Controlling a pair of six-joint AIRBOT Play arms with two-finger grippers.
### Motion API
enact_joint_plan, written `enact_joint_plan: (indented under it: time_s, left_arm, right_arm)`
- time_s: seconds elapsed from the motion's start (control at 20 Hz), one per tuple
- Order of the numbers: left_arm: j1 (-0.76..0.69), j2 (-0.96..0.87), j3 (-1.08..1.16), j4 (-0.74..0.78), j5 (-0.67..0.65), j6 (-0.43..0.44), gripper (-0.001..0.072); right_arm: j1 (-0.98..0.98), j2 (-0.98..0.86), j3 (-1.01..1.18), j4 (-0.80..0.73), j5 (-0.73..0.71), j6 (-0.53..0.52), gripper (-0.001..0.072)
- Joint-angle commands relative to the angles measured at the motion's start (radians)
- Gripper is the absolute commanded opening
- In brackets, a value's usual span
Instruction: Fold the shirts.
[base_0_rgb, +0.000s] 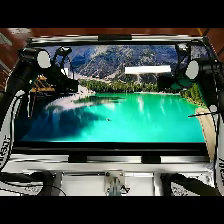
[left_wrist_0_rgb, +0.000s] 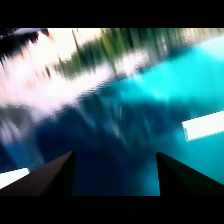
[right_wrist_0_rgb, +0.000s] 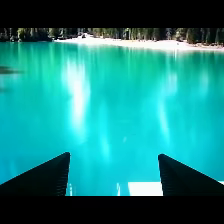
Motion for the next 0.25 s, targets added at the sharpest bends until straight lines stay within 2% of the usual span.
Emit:
enact_joint_plan:
  time_s: [0.0,0.2]
  left_arm:
    - [0.000,-0.001,0.000,0.003,0.019,0.002,0.0606]
    - [0.000,-0.001,0.000,0.003,0.048,0.002,0.0606]
  right_arm:
    - [0.002,-0.001,0.001,-0.007,-0.001,0.000,0.0650]
    - [0.002,-0.001,0.001,-0.007,-0.001,0.000,0.0650]
